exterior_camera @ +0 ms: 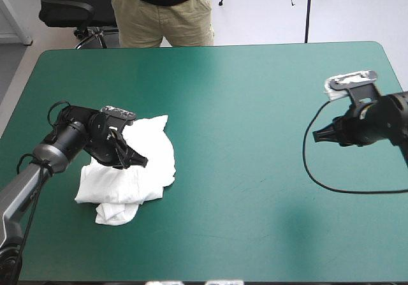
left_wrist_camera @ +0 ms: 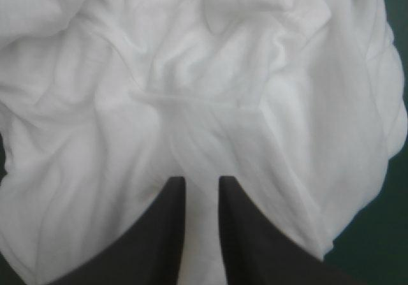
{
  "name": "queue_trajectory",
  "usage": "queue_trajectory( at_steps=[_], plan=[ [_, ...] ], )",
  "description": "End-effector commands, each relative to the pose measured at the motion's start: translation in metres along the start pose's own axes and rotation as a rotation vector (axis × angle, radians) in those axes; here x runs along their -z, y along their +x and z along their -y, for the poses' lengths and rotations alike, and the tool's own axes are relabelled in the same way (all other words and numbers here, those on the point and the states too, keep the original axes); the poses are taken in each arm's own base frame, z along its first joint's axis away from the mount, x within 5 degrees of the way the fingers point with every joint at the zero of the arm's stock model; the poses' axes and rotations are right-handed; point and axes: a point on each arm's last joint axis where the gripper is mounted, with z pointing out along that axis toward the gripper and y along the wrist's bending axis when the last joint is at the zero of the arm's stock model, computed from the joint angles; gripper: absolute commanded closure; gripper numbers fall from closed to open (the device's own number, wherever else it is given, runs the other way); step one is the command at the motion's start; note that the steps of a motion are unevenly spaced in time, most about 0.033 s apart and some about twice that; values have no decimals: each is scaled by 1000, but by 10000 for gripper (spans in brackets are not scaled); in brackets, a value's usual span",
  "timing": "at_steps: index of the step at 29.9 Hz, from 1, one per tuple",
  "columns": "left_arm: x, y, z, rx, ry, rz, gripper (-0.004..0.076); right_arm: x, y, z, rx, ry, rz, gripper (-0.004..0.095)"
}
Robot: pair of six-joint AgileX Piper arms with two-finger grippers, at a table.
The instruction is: Fold the cloth
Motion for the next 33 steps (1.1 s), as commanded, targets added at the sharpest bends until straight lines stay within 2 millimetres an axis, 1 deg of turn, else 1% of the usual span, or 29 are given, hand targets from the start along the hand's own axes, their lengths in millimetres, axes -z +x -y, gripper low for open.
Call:
queue_trajectory(
  at_steps=[1,3,5,6,8,12,16,18,20,23,25,27,29,30,32,33],
  plan=[
    [19,-2,1,14,-1,58,377,43,15,12,-41,53,112,556],
    [19,0,1,14,1,36,265,58,24,14,-59,66,159,557],
    [19,1,1,23,-2,25,195,70,31,15,-63,80,195,557],
    [19,1,1,29,-5,25,171,74,33,16,-66,85,207,557],
    [19,0,1,33,-7,39,165,78,36,16,-66,89,219,561],
    [14,-5,-1,41,-21,66,165,77,35,16,-66,89,217,561],
    [-2,-10,-2,42,-17,19,165,76,35,16,-66,88,214,561],
    [-14,-14,-2,42,-16,2,165,75,34,16,-66,88,211,561],
    [-23,-18,-3,48,-16,-1,165,75,34,16,-66,88,209,561],
    [-32,-23,-4,48,-17,12,178,75,34,16,-65,91,209,561],
    [-38,-26,-4,48,-17,14,204,75,34,17,-64,96,208,561],
    [-45,-27,-4,48,-16,0,253,75,34,17,-63,98,208,561],
    [-51,-27,-4,49,-14,-29,330,75,34,17,-63,100,208,561],
    [-52,-27,-4,52,-8,-36,395,75,34,17,-62,103,208,561],
    [-53,-28,0,56,22,-32,569,75,34,18,-60,111,207,561],
    [-53,-29,2,52,46,-22,682,75,34,18,-59,116,207,561]
  ],
)
